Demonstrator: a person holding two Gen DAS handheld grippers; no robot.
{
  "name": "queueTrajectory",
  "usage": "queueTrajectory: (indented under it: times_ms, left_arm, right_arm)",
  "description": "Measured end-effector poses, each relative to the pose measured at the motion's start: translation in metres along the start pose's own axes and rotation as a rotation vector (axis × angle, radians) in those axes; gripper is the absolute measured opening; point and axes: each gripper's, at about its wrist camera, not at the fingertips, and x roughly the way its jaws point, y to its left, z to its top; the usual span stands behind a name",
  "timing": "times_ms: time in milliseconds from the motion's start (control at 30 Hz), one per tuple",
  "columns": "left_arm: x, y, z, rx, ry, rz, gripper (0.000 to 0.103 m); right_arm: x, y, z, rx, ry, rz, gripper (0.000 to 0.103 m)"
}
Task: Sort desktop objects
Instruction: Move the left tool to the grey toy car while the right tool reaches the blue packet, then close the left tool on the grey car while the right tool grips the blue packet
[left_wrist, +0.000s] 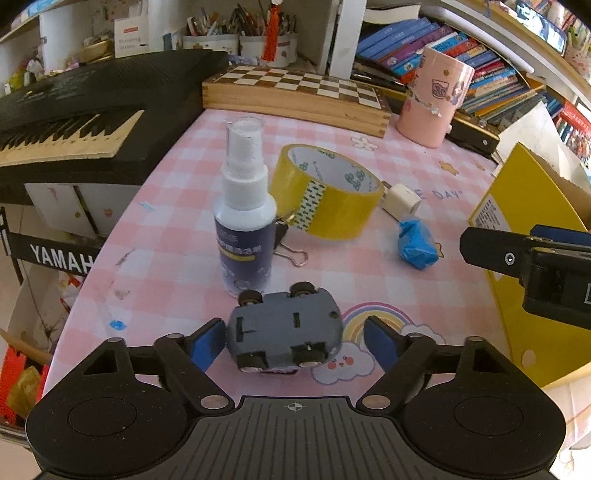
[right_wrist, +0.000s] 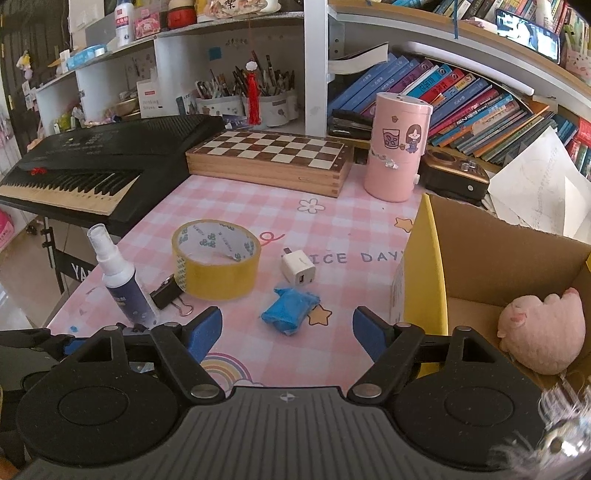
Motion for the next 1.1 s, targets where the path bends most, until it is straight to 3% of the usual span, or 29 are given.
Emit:
queueTrajectory:
  times_ms: [100, 267, 433, 700, 867, 1100]
  left_arm:
    - [0.003, 0.005, 0.0, -0.015, 0.006, 0.017, 0.071]
    - [0.005, 0.006, 0.0, -0.011, 0.006, 0.014, 0.063]
    - [0.003, 0.009, 0.001, -0.009, -0.008, 0.01, 0.063]
    - [-0.021, 0.017, -0.004, 0.043, -0.026, 0.003, 0.063]
    - [-0.032, 0.024, -0.006, 0.046, -0.035, 0.026, 0.063]
    - [-0.04, 0.033, -0.007, 0.031, -0.041, 0.038, 0.063]
  right_arm:
    - [0.002, 0.001, 0.001, -0.002, -0.001, -0.003, 0.079]
    - [0.004, 0.008, 0.004, -0.041, -0.012, 0.016, 0.077]
    - [0.01, 0.017, 0.006, -0.073, 0.004, 0.04, 0.077]
    - [0.036, 0.015, 0.006, -0.005, 0.07, 0.022, 0.077]
    - [0.062, 0.013, 0.007, 0.054, 0.102, -0.027, 0.061]
    - [0.091, 0.005, 0.008, 0.109, 0.125, -0.092, 0.053]
